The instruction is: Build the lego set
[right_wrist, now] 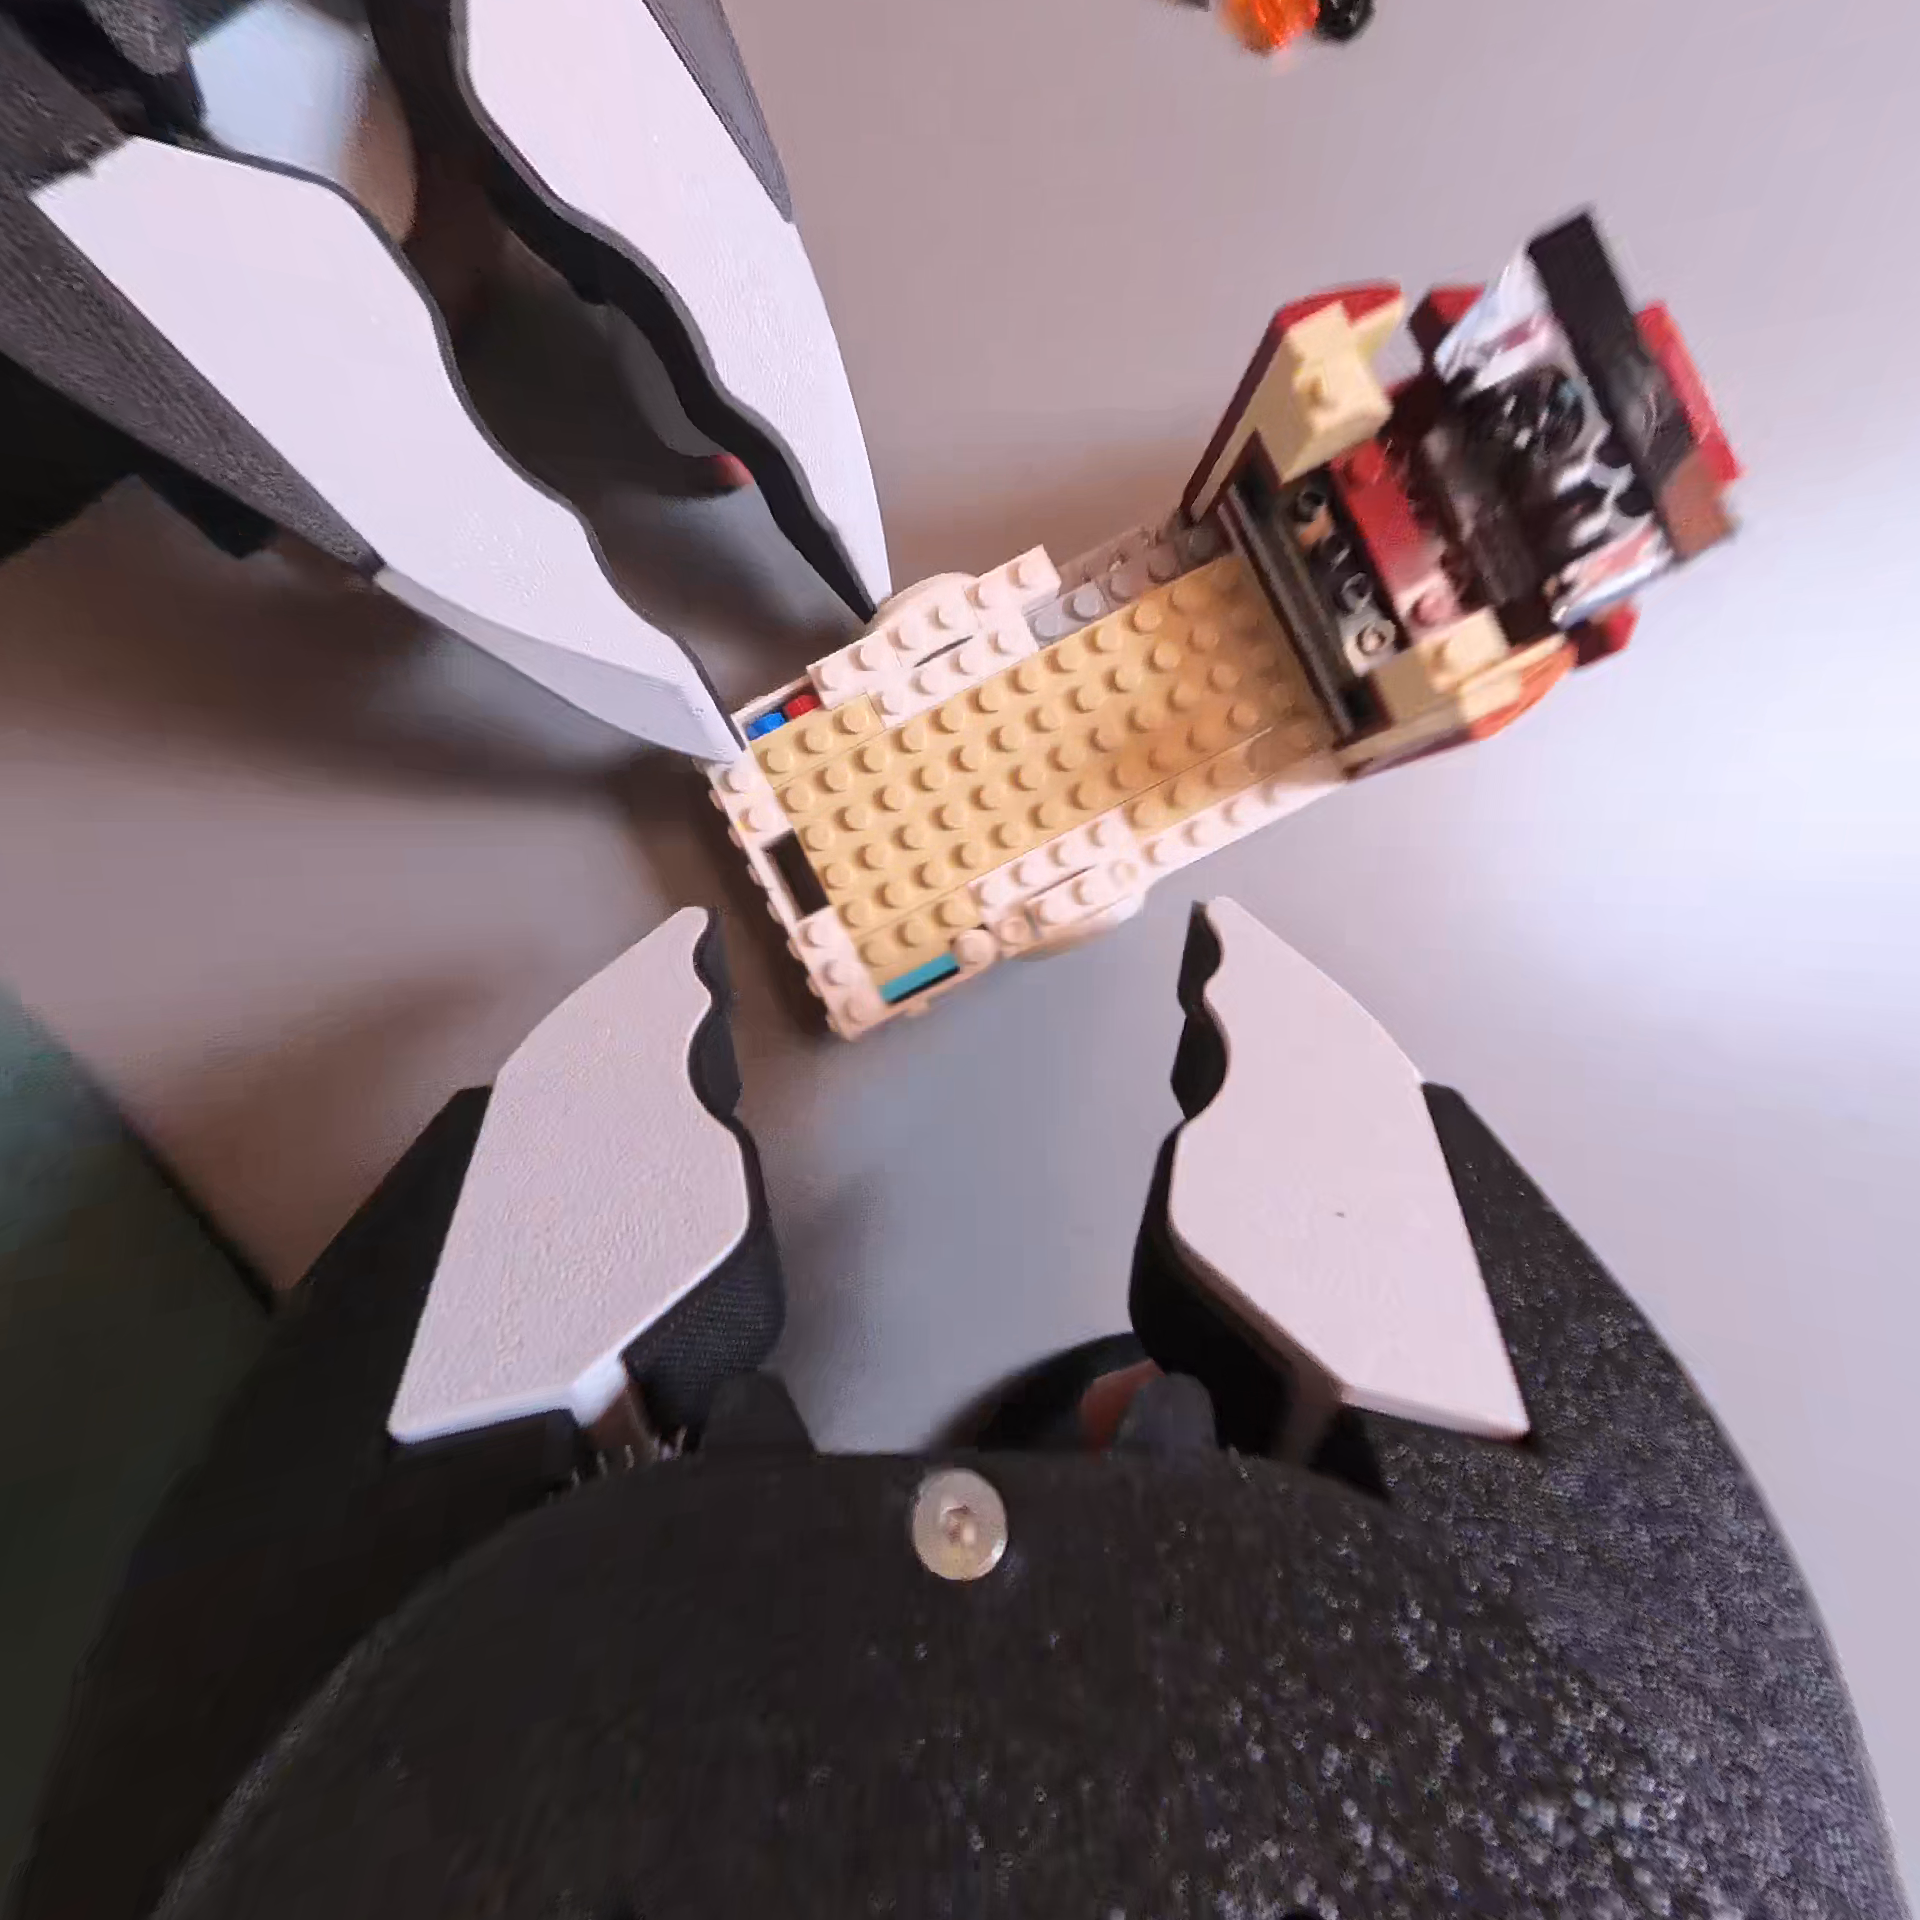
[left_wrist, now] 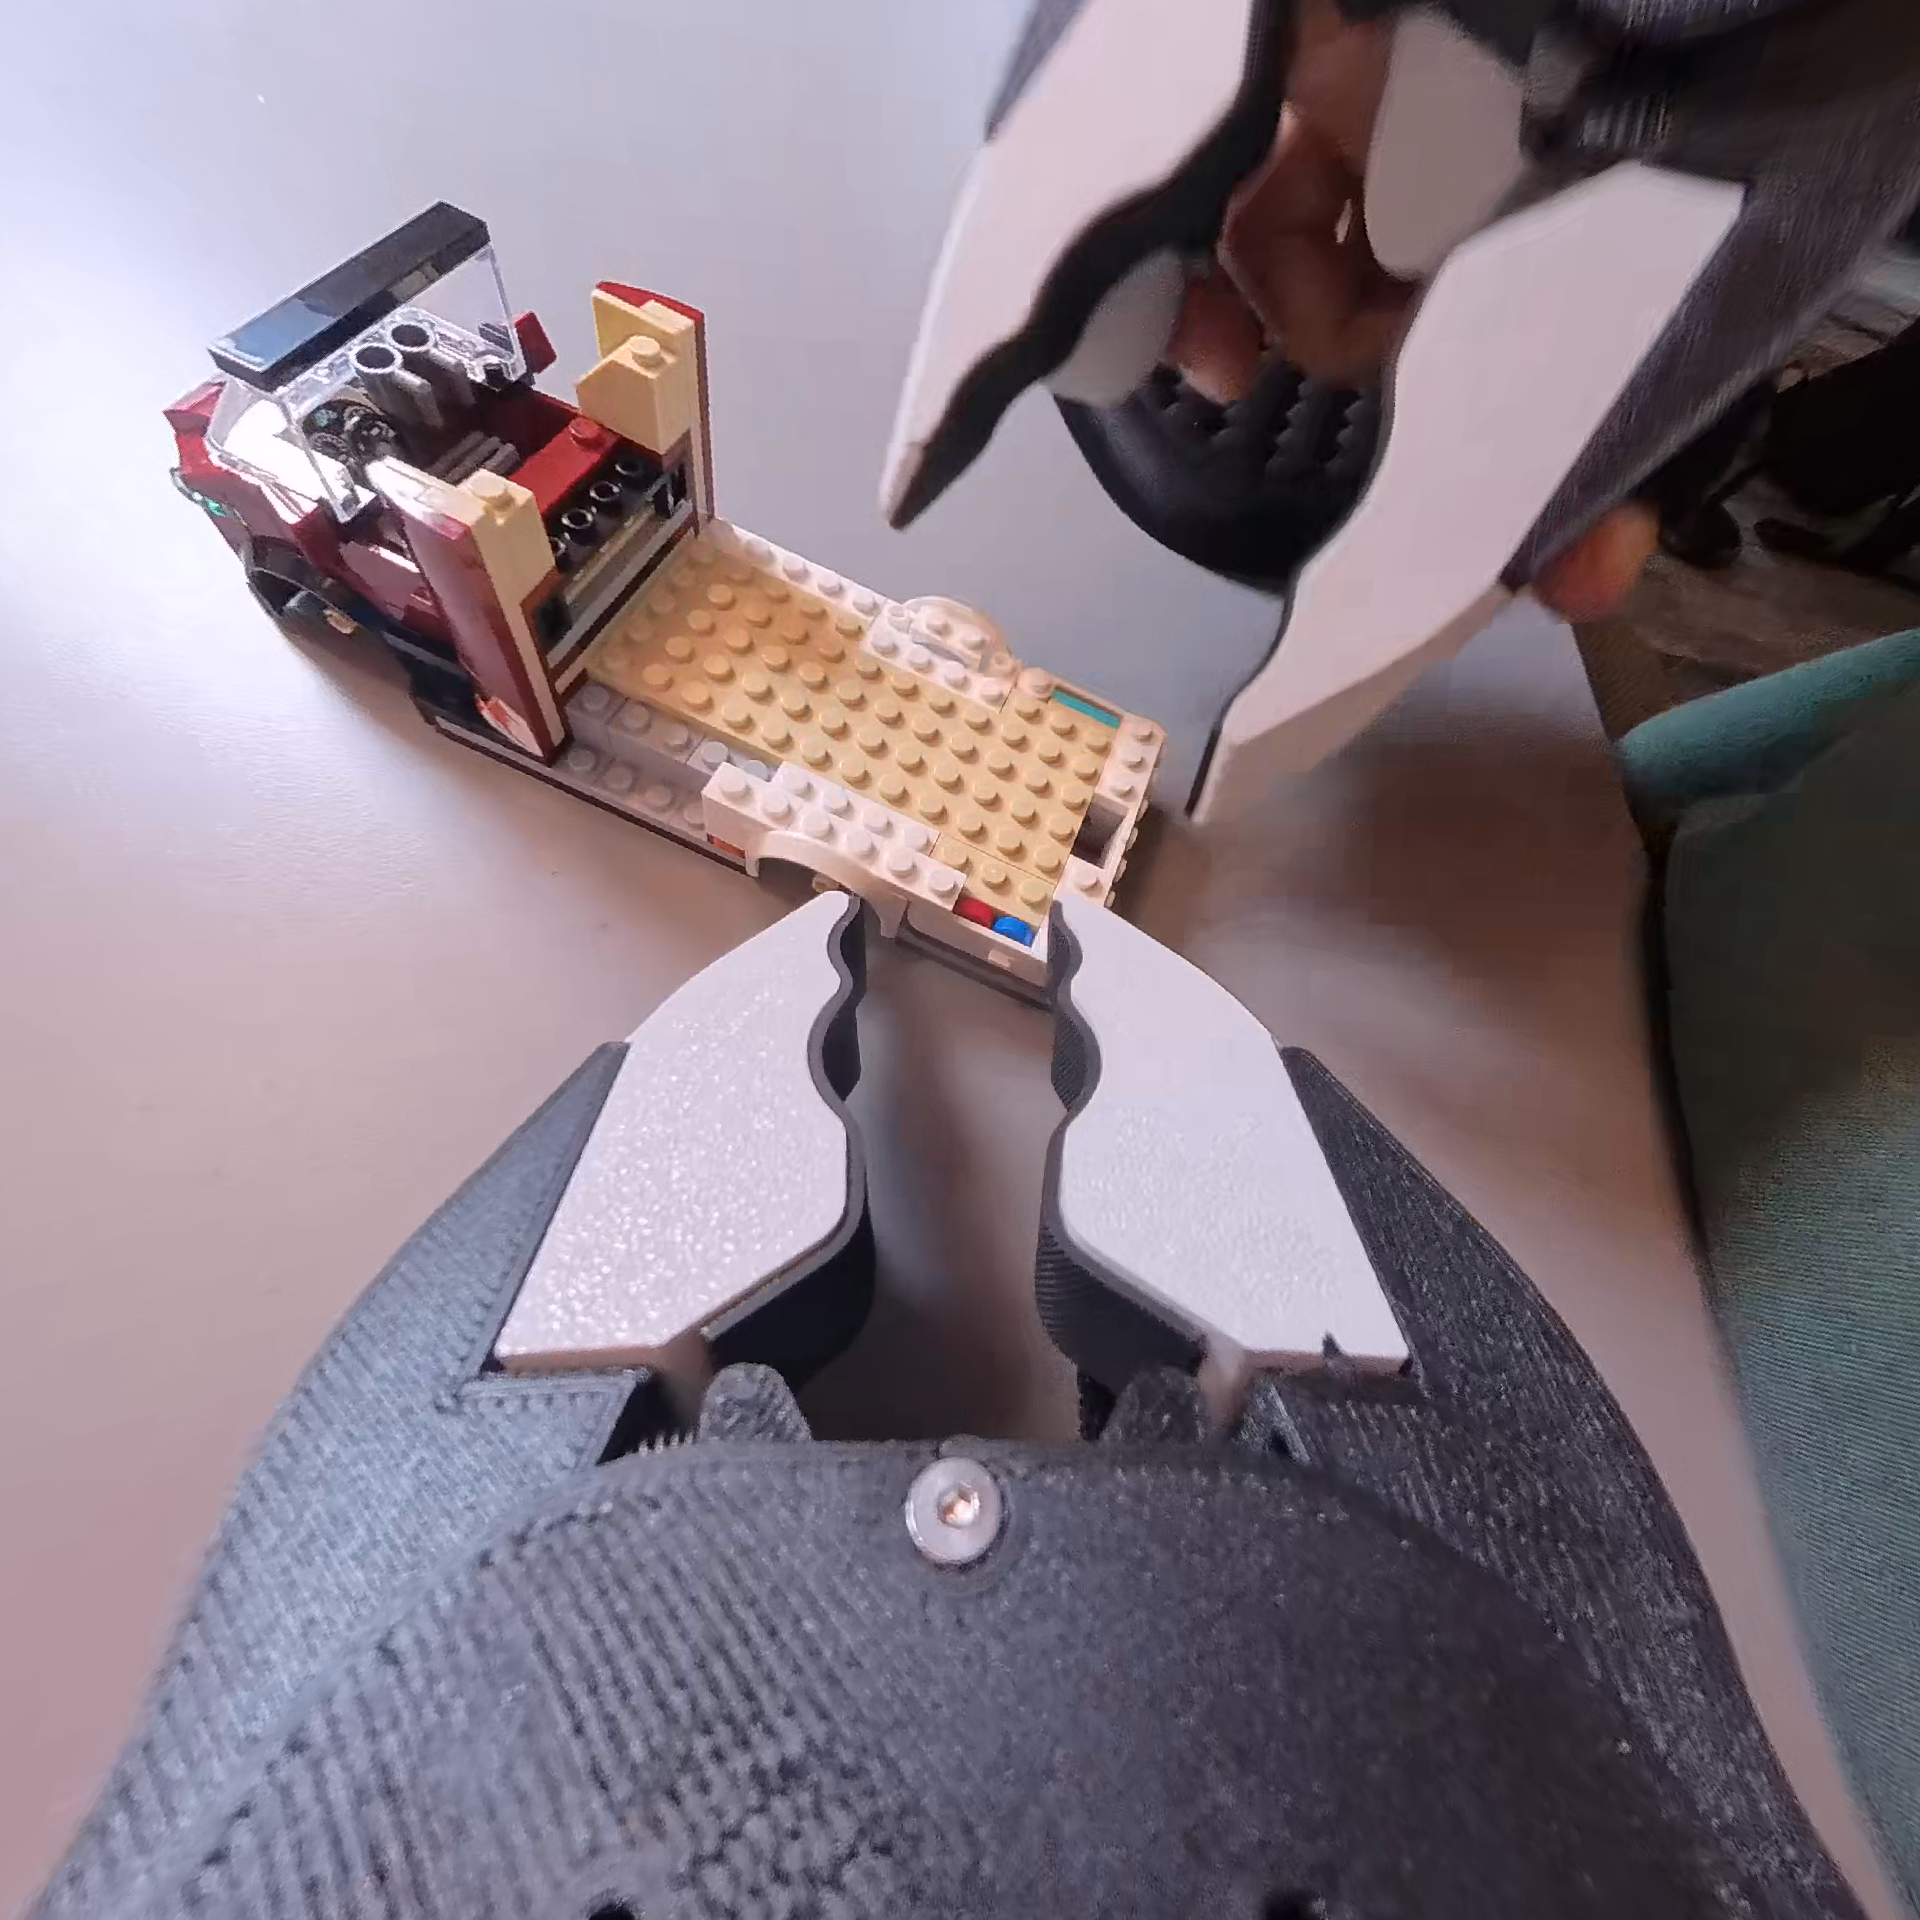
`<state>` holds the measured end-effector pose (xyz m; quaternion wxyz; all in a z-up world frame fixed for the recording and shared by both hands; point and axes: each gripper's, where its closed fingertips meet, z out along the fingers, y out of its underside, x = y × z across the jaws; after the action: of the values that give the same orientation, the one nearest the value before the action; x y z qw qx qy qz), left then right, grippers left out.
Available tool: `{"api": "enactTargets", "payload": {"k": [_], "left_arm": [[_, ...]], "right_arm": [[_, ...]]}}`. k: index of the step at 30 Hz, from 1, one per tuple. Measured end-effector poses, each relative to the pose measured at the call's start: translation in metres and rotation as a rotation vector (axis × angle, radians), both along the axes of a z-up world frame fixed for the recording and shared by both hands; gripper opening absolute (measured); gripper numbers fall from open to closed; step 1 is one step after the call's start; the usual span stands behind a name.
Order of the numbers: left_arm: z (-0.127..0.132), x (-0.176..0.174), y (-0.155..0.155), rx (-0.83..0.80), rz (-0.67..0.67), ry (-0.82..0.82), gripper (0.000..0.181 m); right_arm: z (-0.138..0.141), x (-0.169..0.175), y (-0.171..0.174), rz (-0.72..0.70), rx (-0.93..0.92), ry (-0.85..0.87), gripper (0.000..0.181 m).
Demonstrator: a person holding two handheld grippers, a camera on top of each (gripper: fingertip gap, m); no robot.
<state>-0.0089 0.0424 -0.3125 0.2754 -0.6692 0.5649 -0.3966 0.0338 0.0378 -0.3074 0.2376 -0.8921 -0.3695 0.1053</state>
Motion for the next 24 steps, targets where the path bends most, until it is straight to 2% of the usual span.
{"api": "enactTargets", "payload": {"k": [3,4,8,10,12,13,15,18,22,24], "left_arm": [[0.001,0.0,-0.004,-0.008,-0.019,-0.004,0.037],[0.001,-0.001,-0.004,-0.006,-0.021,-0.003,0.037],[0.014,-0.006,0.005,0.015,0.008,-0.051,0.033],[0.017,-0.009,0.013,0.045,0.034,-0.054,0.032],[0.017,-0.01,0.018,0.06,0.057,-0.057,0.031],[0.017,-0.011,0.02,0.067,0.065,-0.057,0.031],[0.015,-0.011,0.022,0.081,0.069,-0.05,0.03],[0.013,-0.01,0.021,0.083,0.066,-0.044,0.03],[0.011,-0.011,0.023,0.104,0.074,-0.038,0.03],[0.011,-0.012,0.024,0.111,0.077,-0.039,0.03]], "right_arm": [[-0.019,-0.008,-0.008,-0.114,0.047,-0.005,0.092],[-0.024,-0.009,-0.006,-0.138,0.078,-0.024,0.09],[-0.025,0.006,-0.005,-0.144,0.093,-0.01,0.064],[-0.023,0.031,-0.003,-0.115,0.086,-0.059,0.038],[-0.017,0.063,0.007,-0.148,0.112,-0.114,0.034],[-0.012,0.069,0.009,-0.166,0.105,-0.079,0.039],[-0.004,0.066,0.012,-0.196,0.068,0.045,0.066],[-0.014,0.078,0.023,-0.214,0.062,-0.018,0.096],[-0.028,0.057,0.025,-0.209,-0.023,0.003,0.099],[-0.03,0.054,0.032,-0.214,-0.004,-0.009,0.087]]}}
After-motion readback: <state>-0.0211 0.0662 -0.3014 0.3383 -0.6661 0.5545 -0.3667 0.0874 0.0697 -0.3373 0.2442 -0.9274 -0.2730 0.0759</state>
